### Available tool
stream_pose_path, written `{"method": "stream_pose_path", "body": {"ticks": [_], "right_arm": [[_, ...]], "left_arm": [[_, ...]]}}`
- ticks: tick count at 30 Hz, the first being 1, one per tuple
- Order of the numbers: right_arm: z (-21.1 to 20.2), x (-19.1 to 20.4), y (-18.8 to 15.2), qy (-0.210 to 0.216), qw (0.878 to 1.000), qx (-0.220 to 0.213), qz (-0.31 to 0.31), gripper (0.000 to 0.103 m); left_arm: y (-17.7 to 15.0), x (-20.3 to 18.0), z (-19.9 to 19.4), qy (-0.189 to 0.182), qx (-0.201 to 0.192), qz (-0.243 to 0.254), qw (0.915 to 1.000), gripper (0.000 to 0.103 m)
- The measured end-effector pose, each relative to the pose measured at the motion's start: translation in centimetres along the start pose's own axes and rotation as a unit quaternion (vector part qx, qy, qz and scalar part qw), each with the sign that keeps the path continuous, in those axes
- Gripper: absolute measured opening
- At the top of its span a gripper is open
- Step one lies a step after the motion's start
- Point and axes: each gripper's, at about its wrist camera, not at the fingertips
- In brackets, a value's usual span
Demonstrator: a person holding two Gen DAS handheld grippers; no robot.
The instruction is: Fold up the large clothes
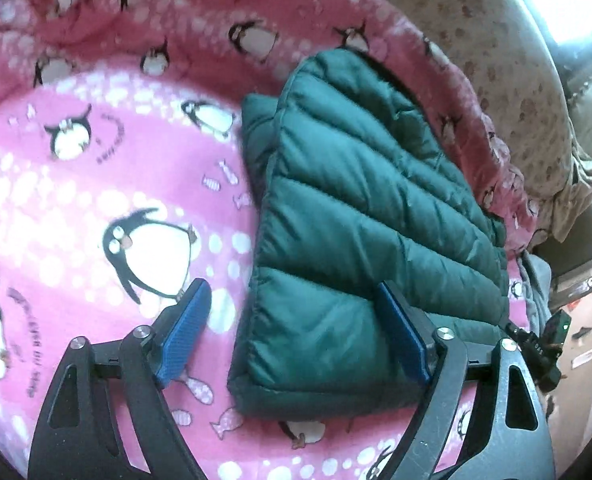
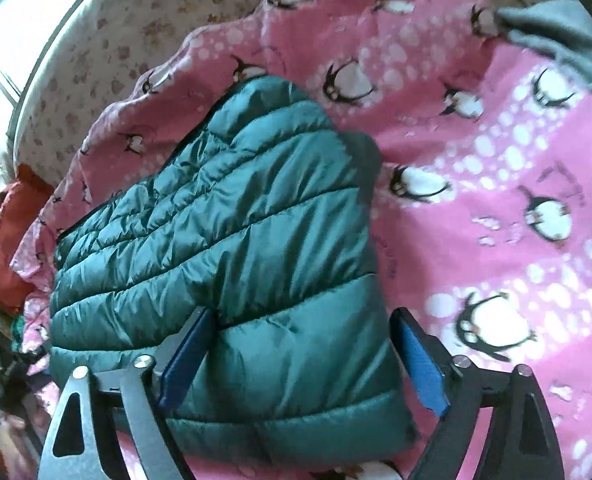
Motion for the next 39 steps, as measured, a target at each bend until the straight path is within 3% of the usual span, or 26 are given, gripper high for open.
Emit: {"method": "stream_pose_path", "body": {"ticks": [11,16,23,28,31,34,39], "right_arm": [[2.6,-0.3,0.8,0.053,0.998,0.022,-0.001,0.101],[3.0,-0.6,1.0,0.064,0.997,0.033,0.002,0.102],[2.6,-0.5,0.6,0.061,0.998,0.013,-0.002,0.101],[2.1,0.2,0.5,0.062,0.998,0.008,-0.015,0.085],[1.6,0.5,0.4,0.063,0.998,0.006,-0.019,0.077],[1.1,0.5,0.3,0.066,0.998,0.004,-0.017,0.071],[0.2,0.9,0.0,0.071,0.997,-0.002,-0.021,0.057]], "left_arm": [[0.2,-1.0,1.8,0.002,-0.011,0.018,0.9998,0.102],[0.1,-1.5,2.3,0.009,-0.018,0.025,0.9995,0.102],[0.0,-1.8,2.4,0.012,-0.017,0.025,0.9995,0.102],[-0.3,-2.6,2.6,0.014,-0.012,0.038,0.9991,0.102],[-0.6,-3.1,2.5,0.014,-0.014,0.043,0.9989,0.095],[-0.8,-3.6,2.2,0.020,-0.017,0.051,0.9983,0.088],[-1.0,-4.3,1.1,0.026,-0.029,0.071,0.9967,0.066]]}}
Point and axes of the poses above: each gripper's, at about its wrist camera, not at the fingertips, and z roughly the way its jaws point, x to its left, y to its top, and after that the axes turned 1 degree about y, right-handed
